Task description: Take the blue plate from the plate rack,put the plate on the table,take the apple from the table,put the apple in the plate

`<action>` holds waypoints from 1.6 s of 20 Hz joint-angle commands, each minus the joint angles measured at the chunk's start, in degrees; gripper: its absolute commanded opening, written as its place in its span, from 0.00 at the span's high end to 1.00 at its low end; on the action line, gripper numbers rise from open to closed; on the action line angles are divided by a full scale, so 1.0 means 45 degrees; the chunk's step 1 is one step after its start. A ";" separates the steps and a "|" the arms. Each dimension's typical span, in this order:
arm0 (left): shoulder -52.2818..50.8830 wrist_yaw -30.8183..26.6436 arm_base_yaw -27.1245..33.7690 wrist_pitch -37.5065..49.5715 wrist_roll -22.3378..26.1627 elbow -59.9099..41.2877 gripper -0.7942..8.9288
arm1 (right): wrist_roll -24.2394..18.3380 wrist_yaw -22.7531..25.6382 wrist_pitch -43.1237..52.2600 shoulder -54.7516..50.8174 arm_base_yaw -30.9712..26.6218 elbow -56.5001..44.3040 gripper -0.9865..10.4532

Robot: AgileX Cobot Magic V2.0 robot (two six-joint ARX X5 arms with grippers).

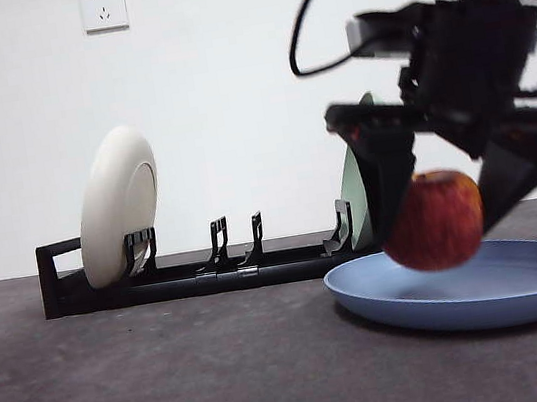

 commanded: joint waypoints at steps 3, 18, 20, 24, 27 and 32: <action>0.0019 -0.0049 -0.0015 0.0034 -0.0112 -0.0058 0.93 | 0.0321 0.0340 0.0665 0.0068 0.0000 -0.0738 0.91; 0.0272 -0.0044 -0.0015 0.0034 -0.0146 -0.0058 0.93 | 0.0194 0.0986 0.0384 -0.0015 0.0015 -0.0899 0.41; 0.0291 -0.0044 -0.0015 0.0034 -0.0151 -0.0058 0.93 | 0.0194 0.1020 -0.0248 -0.0369 0.0131 -0.0622 0.42; 0.0291 -0.0049 -0.0015 0.0034 -0.0146 -0.0058 0.93 | 0.0209 0.1195 -0.1564 -0.2205 0.0486 0.0083 0.42; 0.0291 -0.0049 -0.0015 0.0034 -0.0146 -0.0058 0.92 | 0.0243 0.1190 -0.3317 -0.4114 0.0850 0.0860 0.43; 0.0340 -0.0087 -0.0015 0.0039 -0.0049 -0.0058 0.92 | 0.0170 0.1054 -0.7077 -0.6693 0.1122 0.2856 0.92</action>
